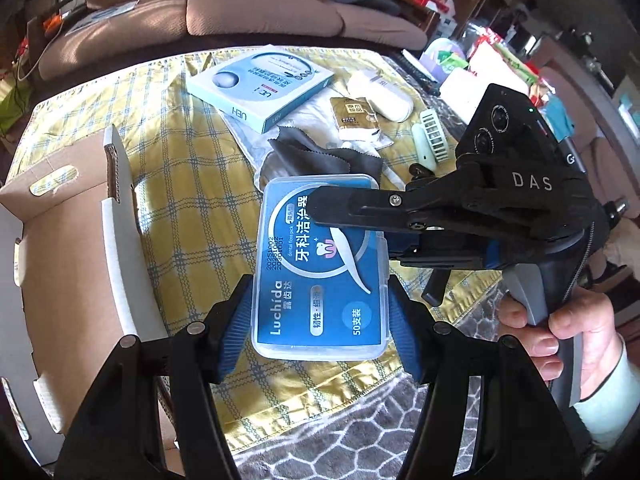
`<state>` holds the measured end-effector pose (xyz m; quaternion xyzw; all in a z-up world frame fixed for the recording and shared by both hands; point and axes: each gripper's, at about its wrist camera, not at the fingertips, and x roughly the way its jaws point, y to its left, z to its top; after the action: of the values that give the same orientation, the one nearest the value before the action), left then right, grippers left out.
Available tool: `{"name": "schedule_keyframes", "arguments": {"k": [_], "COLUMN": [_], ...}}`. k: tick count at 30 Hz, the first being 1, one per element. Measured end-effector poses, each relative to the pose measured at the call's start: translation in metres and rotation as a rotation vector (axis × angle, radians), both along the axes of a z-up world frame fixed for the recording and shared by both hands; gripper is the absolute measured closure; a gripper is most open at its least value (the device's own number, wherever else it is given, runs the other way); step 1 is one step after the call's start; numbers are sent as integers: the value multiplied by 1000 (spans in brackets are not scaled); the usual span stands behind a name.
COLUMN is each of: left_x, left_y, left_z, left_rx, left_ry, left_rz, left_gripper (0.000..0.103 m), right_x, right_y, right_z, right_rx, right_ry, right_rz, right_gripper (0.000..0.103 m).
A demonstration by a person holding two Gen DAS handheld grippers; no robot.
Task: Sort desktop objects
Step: 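Close the left gripper on the blue floss-pick case and lift it, then carry the floss-pick case with the left gripper into the cardboard box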
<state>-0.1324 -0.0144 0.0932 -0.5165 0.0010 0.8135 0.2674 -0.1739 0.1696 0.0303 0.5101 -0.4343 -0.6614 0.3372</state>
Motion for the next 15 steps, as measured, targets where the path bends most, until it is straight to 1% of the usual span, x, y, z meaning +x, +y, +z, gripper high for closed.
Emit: {"name": "schedule_keyframes", "arguments": {"k": [5,9,12,15], "left_x": [8,12,16,19], "left_y": [-26,-55,-86,-116], "left_z": [26,45,54,57], "left_rx": [30,32,49,61], "left_ry": [39,43,40,35], "left_rz": [-11,-6,14,35], "left_gripper": [43,43,43,43], "right_x": [6,13,15,20], "right_y": [-24,-54,-84,-117], "right_z": [34,56,67,75], "right_rx": [20,26,26,45], "right_ry": [48,73,77,88], "right_rz": [35,51,60,82], "right_gripper": [71,71,71,71]}}
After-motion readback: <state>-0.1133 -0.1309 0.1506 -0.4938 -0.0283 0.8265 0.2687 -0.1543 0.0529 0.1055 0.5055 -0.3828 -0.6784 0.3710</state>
